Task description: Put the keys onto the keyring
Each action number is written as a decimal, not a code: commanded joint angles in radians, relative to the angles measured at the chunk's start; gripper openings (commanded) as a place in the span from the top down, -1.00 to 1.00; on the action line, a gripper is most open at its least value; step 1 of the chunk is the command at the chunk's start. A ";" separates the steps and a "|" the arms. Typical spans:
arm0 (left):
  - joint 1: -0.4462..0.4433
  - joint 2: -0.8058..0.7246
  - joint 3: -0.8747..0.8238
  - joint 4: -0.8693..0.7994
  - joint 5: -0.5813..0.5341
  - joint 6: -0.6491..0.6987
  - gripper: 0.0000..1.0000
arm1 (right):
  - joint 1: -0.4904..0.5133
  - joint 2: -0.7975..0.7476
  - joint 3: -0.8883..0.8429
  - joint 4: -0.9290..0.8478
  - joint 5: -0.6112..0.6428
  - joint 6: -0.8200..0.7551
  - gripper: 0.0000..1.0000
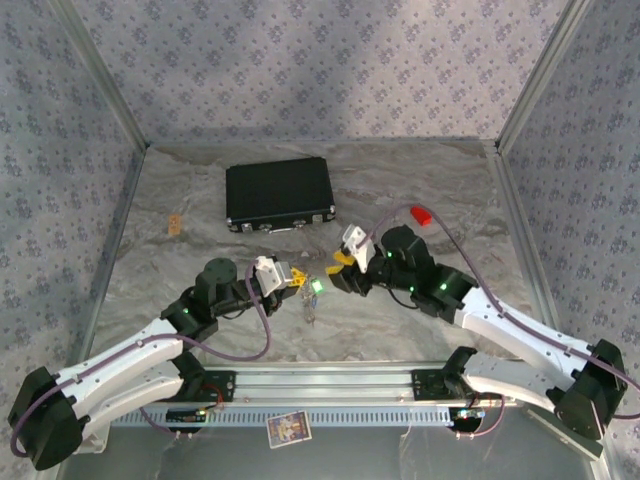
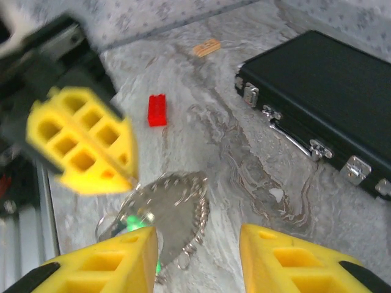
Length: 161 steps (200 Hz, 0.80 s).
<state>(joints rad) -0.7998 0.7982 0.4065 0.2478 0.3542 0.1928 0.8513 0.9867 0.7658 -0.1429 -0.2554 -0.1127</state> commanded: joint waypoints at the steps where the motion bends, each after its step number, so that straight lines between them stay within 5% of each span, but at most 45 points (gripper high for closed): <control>1: -0.007 -0.012 0.007 0.079 0.015 -0.005 1.00 | 0.062 -0.031 -0.044 0.031 0.032 -0.214 0.19; 73: -0.008 0.021 0.057 0.023 -0.009 -0.041 1.00 | 0.232 -0.021 -0.085 0.210 0.393 -0.350 0.29; 161: -0.019 0.027 0.064 0.003 -0.018 -0.044 1.00 | 0.238 0.061 -0.072 0.224 0.298 -0.327 0.28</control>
<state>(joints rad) -0.8116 0.8276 0.4313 0.2279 0.3416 0.1581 1.0809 1.0294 0.6884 0.0532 0.0525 -0.4389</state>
